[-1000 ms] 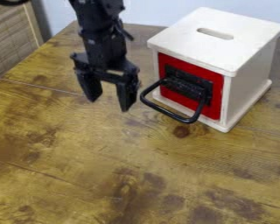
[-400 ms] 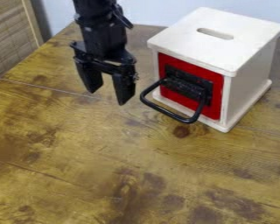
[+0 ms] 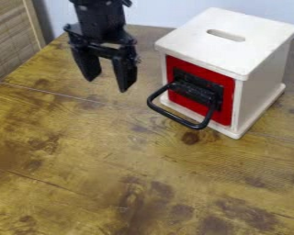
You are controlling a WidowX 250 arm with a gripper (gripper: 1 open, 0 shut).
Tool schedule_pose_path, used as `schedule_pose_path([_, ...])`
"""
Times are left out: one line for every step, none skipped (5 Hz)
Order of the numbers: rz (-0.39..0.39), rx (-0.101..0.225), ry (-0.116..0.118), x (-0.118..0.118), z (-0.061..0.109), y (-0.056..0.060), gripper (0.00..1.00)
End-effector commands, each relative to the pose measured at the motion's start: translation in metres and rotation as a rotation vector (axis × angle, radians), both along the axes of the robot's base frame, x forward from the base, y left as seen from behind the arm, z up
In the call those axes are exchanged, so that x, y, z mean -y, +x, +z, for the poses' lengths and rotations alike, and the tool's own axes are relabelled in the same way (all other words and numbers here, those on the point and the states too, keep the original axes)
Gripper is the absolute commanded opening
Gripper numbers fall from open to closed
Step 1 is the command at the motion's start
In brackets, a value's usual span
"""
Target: Close the drawer
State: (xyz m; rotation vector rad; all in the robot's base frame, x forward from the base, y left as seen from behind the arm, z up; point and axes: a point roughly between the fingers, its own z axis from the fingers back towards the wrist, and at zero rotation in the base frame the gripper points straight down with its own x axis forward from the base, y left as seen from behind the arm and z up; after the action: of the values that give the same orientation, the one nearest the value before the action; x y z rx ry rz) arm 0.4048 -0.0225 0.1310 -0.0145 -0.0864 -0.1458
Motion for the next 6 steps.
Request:
schedule_pose_path([-0.049, 0.093, 0.009, 0.005, 0.016, 0.016, 1.0])
schedule_pose_path([-0.104, 0.105, 0.009, 0.015, 0.006, 0.019, 1.0])
schedule_pose_path([-0.105, 0.084, 0.001, 0.023, -0.007, 0.005, 1.0])
schedule_pose_path([-0.082, 0.11, 0.009, 0.029, 0.0, -0.024, 1.0])
schedule_pose_path([-0.069, 0.098, 0.001, 0.027, 0.006, -0.027, 1.0])
schedule_pose_path([-0.037, 0.104, 0.001, 0.016, 0.012, -0.022, 1.0])
